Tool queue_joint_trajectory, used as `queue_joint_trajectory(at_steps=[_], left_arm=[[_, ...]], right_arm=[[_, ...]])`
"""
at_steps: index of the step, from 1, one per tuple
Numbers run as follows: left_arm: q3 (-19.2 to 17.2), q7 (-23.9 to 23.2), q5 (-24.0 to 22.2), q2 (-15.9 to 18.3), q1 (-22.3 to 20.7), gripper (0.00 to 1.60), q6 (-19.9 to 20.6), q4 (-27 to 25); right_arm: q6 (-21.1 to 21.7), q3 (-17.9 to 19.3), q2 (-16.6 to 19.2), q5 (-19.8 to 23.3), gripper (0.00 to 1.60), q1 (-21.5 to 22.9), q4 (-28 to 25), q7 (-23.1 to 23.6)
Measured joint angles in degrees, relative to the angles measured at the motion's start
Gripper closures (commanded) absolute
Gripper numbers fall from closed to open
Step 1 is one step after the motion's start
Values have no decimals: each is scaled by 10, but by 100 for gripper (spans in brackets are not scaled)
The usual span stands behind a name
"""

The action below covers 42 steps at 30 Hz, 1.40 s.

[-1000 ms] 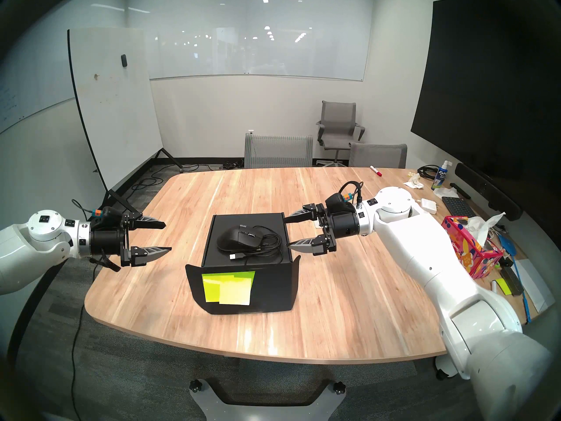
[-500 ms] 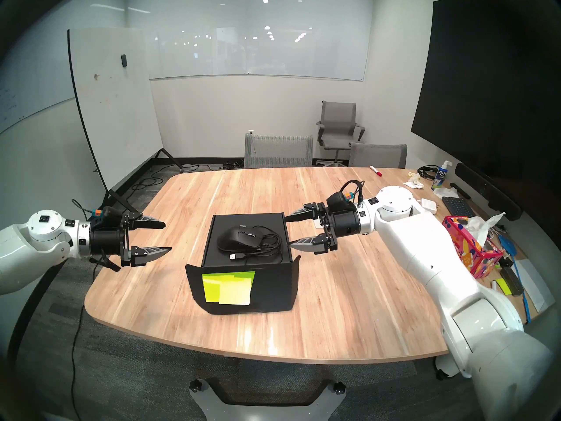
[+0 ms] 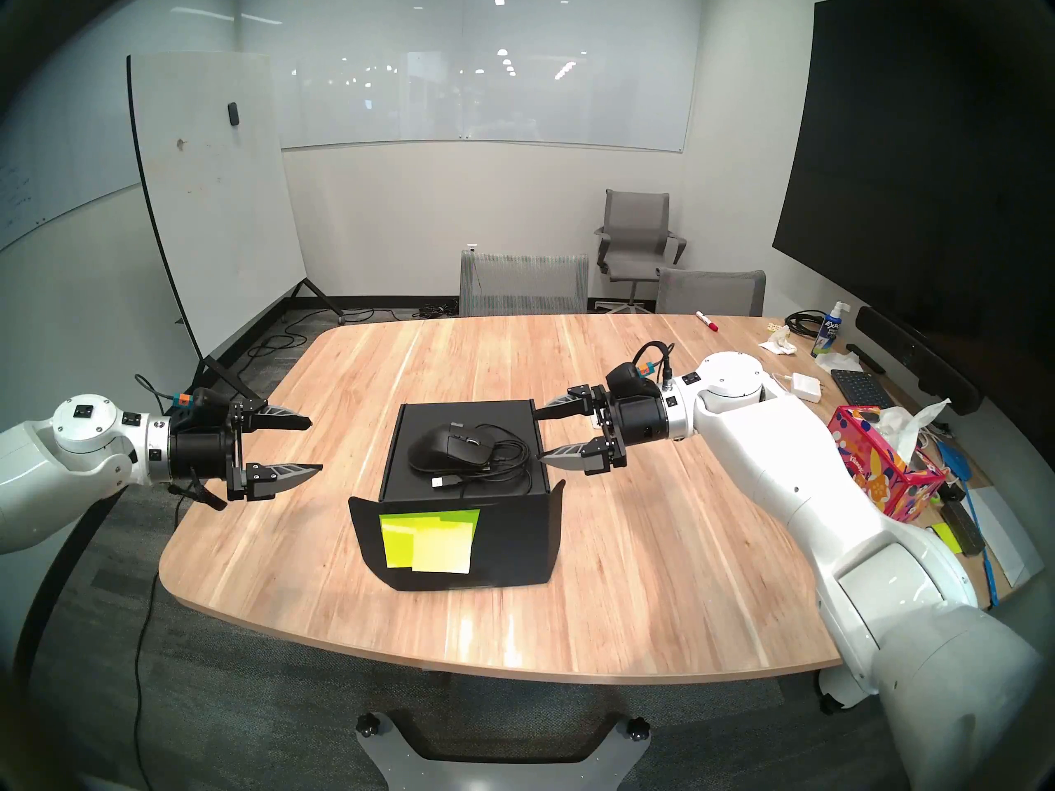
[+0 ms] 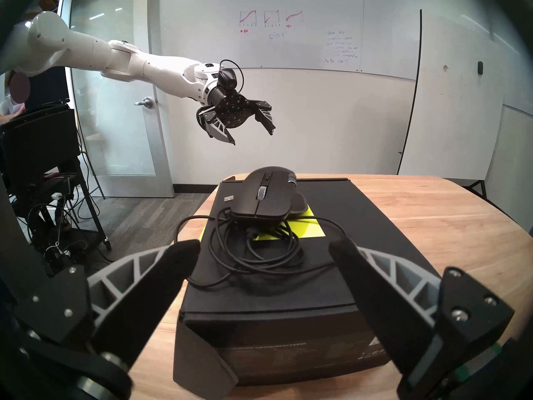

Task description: Open the box and place the mouse inside

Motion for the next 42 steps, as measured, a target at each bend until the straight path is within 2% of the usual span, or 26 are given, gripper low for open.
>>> queue_joint_trajectory(at_steps=[11,19,34,42], left_arm=[[1,0,0,0,-1,0,0,0],[1,0,0,0,-1,0,0,0],[3,1,0,0,-2,0,0,0],[3,1,0,1,-3,0,0,0]], right_arm=[[-21,-39,-32,-5,0,52,83,0],[-40,-64,-49,1,0,79,116,0],[-63,-99,-72,33,0,106,108,0],[-68,-105,-83,54,0,108,101,0]])
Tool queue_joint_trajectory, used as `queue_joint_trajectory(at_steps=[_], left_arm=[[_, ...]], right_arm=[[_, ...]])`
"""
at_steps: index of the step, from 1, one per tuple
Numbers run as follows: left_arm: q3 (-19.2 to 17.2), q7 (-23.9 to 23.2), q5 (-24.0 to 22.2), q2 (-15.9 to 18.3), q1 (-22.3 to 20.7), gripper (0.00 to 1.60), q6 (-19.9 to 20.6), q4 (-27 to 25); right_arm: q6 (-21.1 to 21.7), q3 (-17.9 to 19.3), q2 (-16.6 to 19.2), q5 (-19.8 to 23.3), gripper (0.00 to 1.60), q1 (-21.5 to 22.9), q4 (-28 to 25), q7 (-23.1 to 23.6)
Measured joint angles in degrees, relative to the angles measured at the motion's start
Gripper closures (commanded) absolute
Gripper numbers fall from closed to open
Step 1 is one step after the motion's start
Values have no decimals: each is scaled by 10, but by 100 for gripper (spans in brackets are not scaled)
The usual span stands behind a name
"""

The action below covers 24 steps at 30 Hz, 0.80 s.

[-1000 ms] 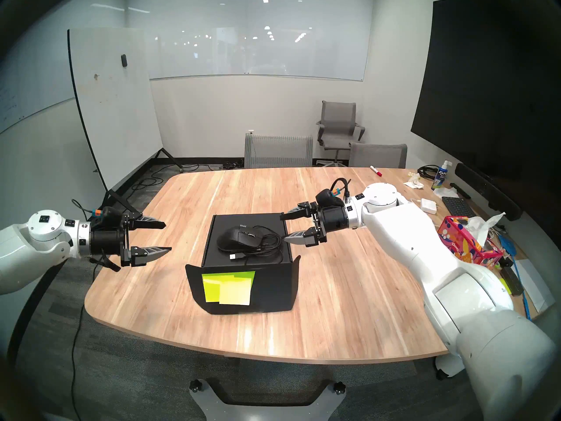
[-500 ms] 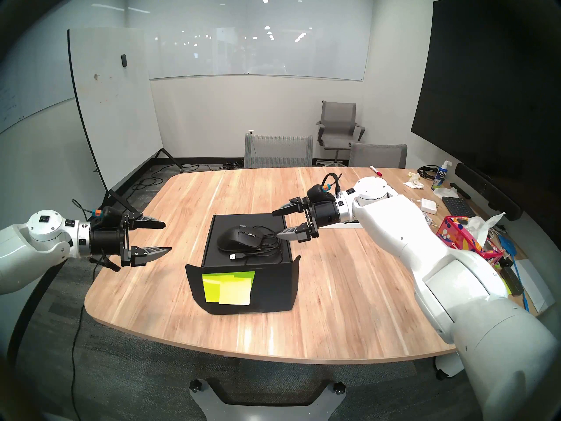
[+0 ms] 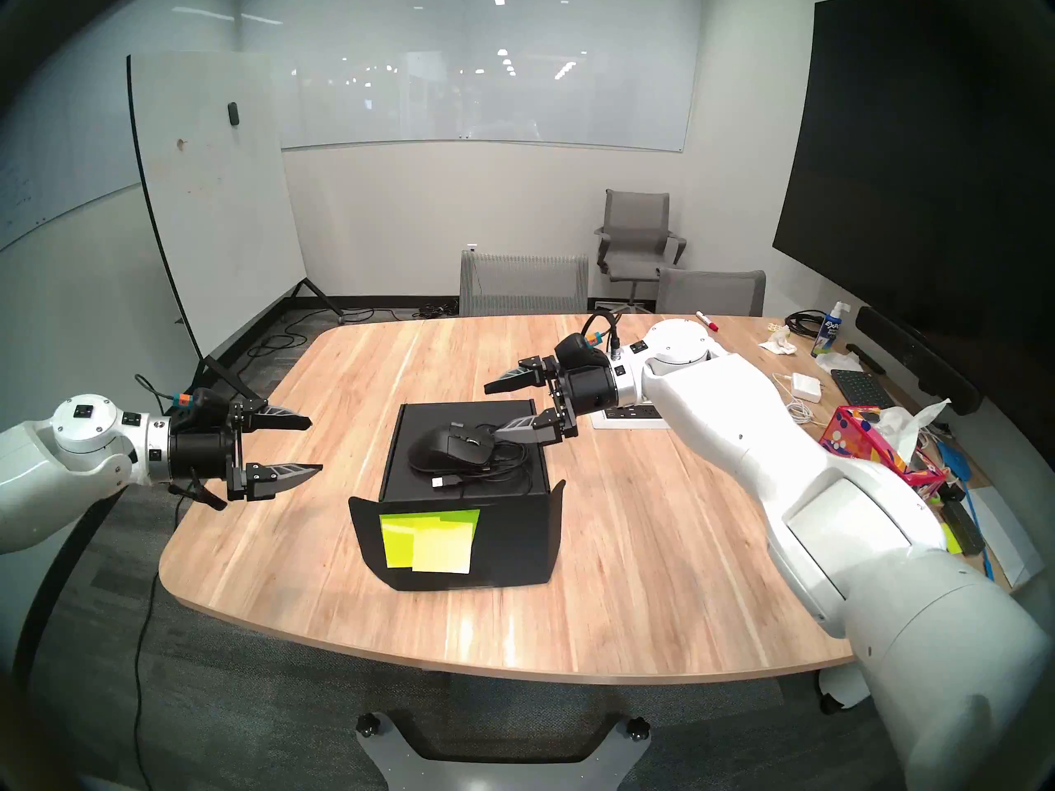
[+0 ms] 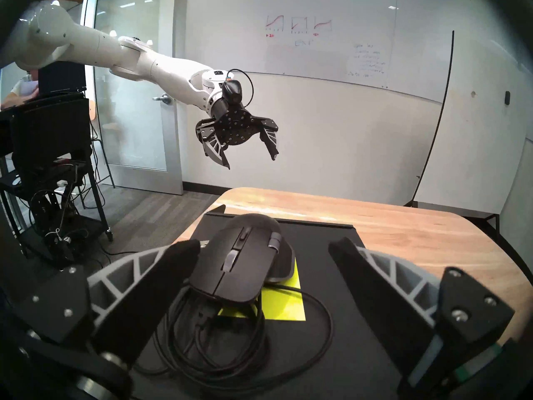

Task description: Open the box and place the mouse inside

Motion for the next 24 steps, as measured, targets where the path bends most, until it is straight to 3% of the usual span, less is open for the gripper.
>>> queue_joint_trajectory(at_steps=[11,24], left_arm=[[1,0,0,0,-1,0,0,0],[2,0,0,0,-2,0,0,0]], right_arm=[[-5,-10,-26,35,0,5,49,0],[19,-54,-45,68,0,25,96,0]])
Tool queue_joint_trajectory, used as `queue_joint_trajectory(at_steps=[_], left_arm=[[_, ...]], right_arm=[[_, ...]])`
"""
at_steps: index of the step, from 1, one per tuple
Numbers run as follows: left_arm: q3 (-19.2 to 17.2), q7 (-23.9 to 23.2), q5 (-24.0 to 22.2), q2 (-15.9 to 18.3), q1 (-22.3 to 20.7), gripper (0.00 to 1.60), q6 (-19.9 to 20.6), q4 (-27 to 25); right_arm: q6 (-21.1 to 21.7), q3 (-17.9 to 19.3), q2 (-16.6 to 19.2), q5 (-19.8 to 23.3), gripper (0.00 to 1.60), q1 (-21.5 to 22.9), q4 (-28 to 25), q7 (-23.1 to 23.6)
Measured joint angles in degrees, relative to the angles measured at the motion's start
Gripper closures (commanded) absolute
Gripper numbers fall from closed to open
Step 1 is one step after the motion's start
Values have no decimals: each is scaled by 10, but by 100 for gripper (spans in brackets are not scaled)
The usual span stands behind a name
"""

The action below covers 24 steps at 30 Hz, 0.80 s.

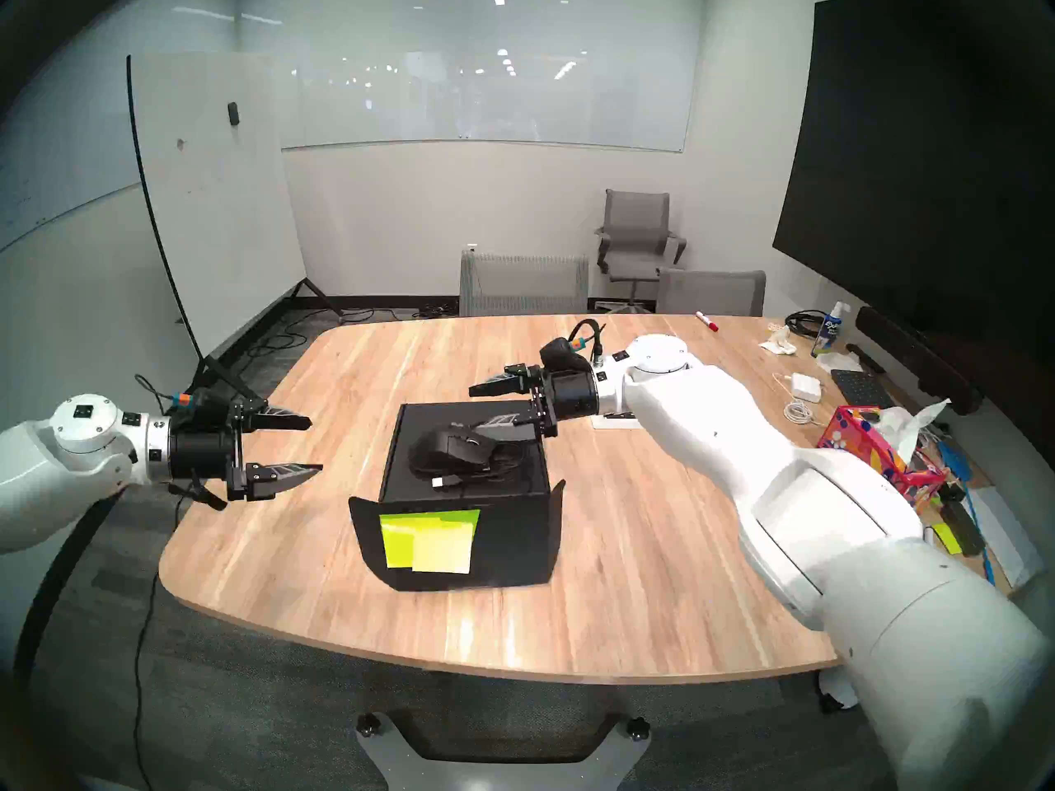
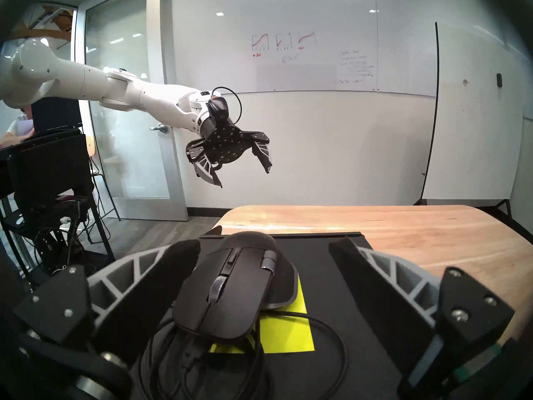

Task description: Open the box and place the mouse inside

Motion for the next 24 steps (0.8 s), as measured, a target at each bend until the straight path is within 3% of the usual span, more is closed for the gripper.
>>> queue_joint_trajectory(at_steps=[24], left_arm=[[2,0,-1,0,-2,0,0,0]], right_arm=[[40,-82,-18,51,0,26,19,0]])
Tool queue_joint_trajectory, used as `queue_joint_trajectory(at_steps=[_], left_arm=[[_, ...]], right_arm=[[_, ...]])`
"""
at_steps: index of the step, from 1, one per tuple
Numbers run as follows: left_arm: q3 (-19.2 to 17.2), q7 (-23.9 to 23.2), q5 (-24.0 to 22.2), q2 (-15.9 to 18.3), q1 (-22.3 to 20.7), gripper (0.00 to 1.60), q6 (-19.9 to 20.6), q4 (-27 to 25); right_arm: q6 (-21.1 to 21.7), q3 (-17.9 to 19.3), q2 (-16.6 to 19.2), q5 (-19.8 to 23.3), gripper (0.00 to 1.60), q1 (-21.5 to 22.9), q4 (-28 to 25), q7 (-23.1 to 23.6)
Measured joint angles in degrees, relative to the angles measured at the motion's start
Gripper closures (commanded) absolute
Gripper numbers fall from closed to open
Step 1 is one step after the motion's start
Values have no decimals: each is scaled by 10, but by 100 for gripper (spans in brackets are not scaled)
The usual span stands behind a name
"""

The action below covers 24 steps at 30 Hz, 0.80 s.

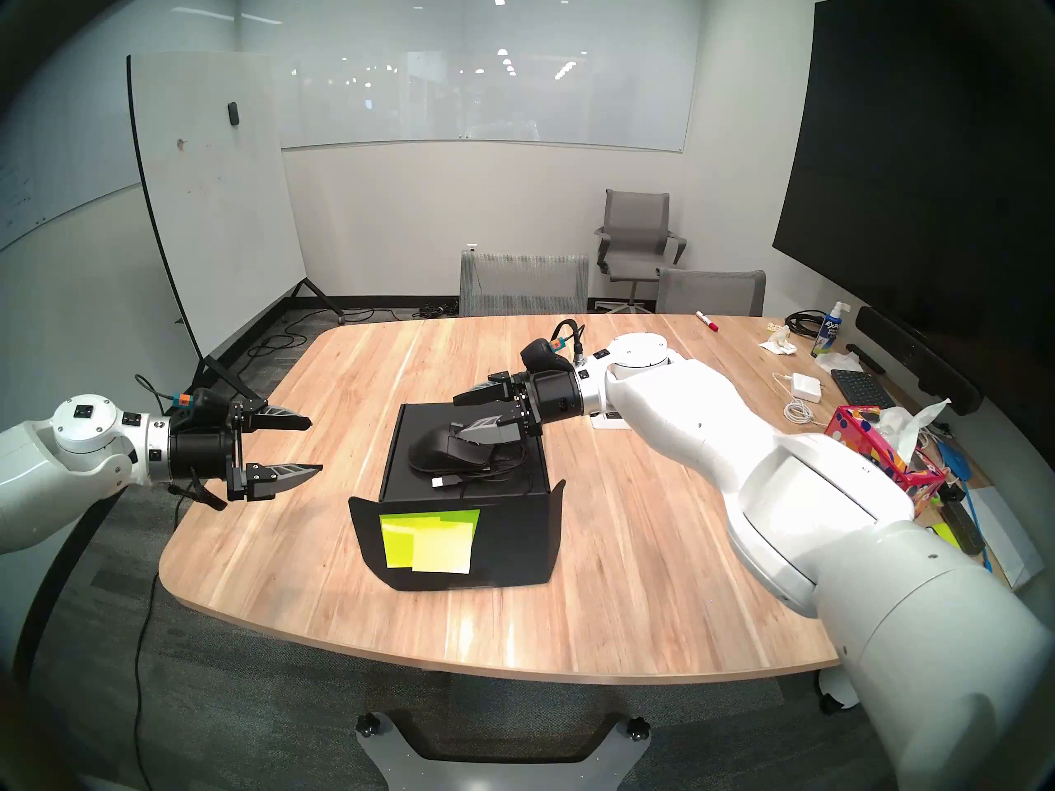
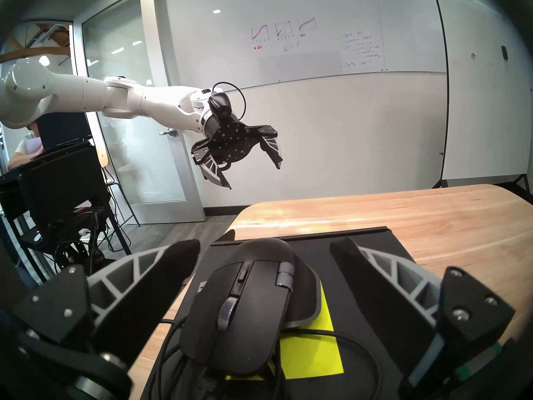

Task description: Open the box and place the mouse inside

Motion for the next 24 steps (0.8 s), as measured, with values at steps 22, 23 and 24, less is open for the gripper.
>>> queue_joint_trajectory(at_steps=[22,23,24], left_arm=[[2,0,0,0,-1,0,0,0],[2,0,0,0,-2,0,0,0],[2,0,-1,0,-2,0,0,0]], right_arm=[[38,-70,-4,27,0,18,6,0],[40,-73,-4,28,0,19,5,0],[41,-76,-4,29,0,20,4,0]])
